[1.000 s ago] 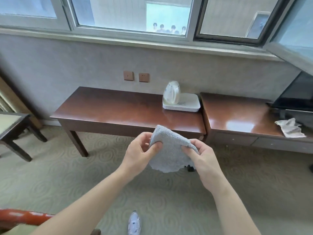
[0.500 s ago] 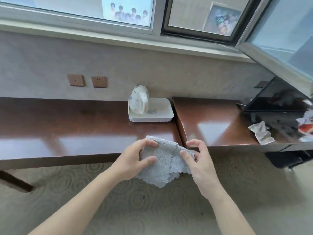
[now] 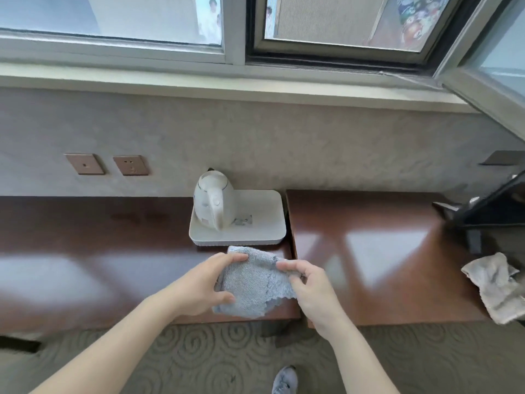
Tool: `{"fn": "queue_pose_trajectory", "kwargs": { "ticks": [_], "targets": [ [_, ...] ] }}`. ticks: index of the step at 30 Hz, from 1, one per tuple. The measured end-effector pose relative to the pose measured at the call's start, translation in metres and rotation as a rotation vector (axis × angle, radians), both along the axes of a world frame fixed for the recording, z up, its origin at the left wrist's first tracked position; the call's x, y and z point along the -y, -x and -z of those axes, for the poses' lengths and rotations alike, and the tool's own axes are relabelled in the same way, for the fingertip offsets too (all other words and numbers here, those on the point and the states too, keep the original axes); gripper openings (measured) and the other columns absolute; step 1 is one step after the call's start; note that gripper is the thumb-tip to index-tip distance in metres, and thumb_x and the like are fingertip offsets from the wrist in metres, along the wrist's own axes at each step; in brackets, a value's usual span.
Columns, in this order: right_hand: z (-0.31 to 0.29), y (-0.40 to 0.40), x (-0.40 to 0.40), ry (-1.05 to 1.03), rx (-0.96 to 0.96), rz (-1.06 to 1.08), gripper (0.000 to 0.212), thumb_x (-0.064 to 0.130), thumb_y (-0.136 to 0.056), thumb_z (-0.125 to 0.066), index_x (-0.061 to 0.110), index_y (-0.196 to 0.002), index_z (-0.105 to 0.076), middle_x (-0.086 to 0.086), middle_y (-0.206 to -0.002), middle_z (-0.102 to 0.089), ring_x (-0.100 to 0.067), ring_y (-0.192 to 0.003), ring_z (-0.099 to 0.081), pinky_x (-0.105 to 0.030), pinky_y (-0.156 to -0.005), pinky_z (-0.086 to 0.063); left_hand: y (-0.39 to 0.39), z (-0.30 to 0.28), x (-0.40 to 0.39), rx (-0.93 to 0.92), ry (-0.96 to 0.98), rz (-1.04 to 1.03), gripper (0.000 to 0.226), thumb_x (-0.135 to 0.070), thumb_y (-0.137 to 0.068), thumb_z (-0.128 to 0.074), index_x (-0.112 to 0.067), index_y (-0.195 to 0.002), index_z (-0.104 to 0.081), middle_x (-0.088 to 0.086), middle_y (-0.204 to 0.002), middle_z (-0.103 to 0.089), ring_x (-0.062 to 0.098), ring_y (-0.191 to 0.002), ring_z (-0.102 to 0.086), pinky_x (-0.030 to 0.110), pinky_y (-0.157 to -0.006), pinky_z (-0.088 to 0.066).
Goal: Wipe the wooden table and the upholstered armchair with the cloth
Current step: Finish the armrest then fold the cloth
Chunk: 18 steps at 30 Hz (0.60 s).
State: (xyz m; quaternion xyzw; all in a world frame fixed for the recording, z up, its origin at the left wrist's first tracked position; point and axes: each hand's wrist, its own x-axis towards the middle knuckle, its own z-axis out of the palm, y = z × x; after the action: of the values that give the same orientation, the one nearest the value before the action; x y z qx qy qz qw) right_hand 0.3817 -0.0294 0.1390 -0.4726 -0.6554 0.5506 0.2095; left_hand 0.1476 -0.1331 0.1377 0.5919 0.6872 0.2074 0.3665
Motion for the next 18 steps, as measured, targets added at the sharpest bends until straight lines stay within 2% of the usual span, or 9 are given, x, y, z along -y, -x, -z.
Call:
{"fn": "queue_pose_trajectory", "kwargs": {
  "ticks": [2, 3, 6, 8, 12, 15, 18],
  "targets": [
    [0.011, 0.007, -0.035, 0.043, 0.028, -0.047, 0.044, -0.005, -0.093, -0.047, 0.024, -0.116, -0.07, 0.014, -0.119, -0.068, 0.002, -0.111, -0.061, -0.027, -0.104, -0.048, -0.003, 0.01, -0.03, -0.014, 0.029, -0.056, 0.085, -0.018, -0.081, -0.079, -0.054, -0.141, -0.03, -0.036, -0.133, -0.036, -0.026, -0.12, -0.032, -0.002, -0.098, -0.023],
    [0.016, 0.011, -0.052, 0.041, 0.047, -0.083, 0.046, -0.005, -0.092, -0.047, 0.024, -0.12, -0.068, 0.014, -0.122, -0.066, 0.001, -0.113, -0.06, -0.026, -0.104, -0.047, -0.005, 0.015, -0.046, -0.02, 0.042, -0.098, 0.085, -0.016, -0.082, -0.079, -0.052, -0.142, -0.031, -0.032, -0.136, -0.038, -0.02, -0.124, -0.033, 0.0, -0.101, -0.021],
    [0.029, 0.027, -0.104, -0.007, 0.128, -0.169, 0.048, -0.003, -0.092, -0.046, 0.022, -0.129, -0.063, 0.017, -0.125, -0.058, 0.002, -0.116, -0.054, -0.004, -0.097, -0.036, -0.009, 0.03, -0.094, -0.068, 0.064, -0.202, 0.082, -0.009, -0.083, -0.075, -0.035, -0.15, -0.036, -0.016, -0.147, -0.041, 0.002, -0.138, -0.036, 0.01, -0.11, -0.02],
    [0.041, 0.042, -0.136, -0.026, 0.198, -0.231, 0.045, 0.002, -0.095, -0.048, 0.02, -0.135, -0.059, 0.015, -0.122, -0.055, 0.002, -0.113, -0.052, 0.001, -0.089, -0.032, -0.007, 0.041, -0.124, -0.114, 0.082, -0.239, 0.083, -0.006, -0.084, -0.074, -0.028, -0.154, -0.036, -0.01, -0.153, -0.041, 0.009, -0.142, -0.036, 0.015, -0.115, -0.02],
    [0.07, 0.081, -0.187, -0.029, 0.277, -0.327, 0.044, 0.012, -0.098, -0.055, 0.016, -0.142, -0.052, 0.005, -0.127, -0.053, -0.009, -0.124, -0.051, -0.012, -0.104, -0.031, 0.017, 0.074, -0.177, -0.162, 0.164, -0.283, 0.085, -0.001, -0.087, -0.068, -0.03, -0.157, -0.03, -0.004, -0.158, -0.036, 0.016, -0.142, -0.039, 0.026, -0.117, -0.028],
    [0.1, 0.112, -0.221, -0.092, 0.381, -0.399, 0.046, 0.017, -0.098, -0.057, 0.013, -0.143, -0.051, 0.002, -0.123, -0.05, -0.016, -0.126, -0.049, -0.016, -0.104, -0.031, 0.038, 0.105, -0.213, -0.216, 0.223, -0.268, 0.083, -0.002, -0.089, -0.066, -0.029, -0.158, -0.028, 0.002, -0.156, -0.034, 0.022, -0.136, -0.046, 0.028, -0.112, -0.035],
    [0.122, 0.136, -0.244, -0.149, 0.481, -0.424, 0.046, 0.015, -0.096, -0.057, 0.009, -0.141, -0.052, -0.008, -0.132, -0.051, -0.022, -0.127, -0.048, -0.021, -0.106, -0.031, 0.052, 0.133, -0.245, -0.262, 0.274, -0.253, 0.083, 0.001, -0.09, -0.061, -0.028, -0.158, -0.024, 0.006, -0.151, -0.035, 0.027, -0.128, -0.05, 0.036, -0.105, -0.043]
  ]
}}
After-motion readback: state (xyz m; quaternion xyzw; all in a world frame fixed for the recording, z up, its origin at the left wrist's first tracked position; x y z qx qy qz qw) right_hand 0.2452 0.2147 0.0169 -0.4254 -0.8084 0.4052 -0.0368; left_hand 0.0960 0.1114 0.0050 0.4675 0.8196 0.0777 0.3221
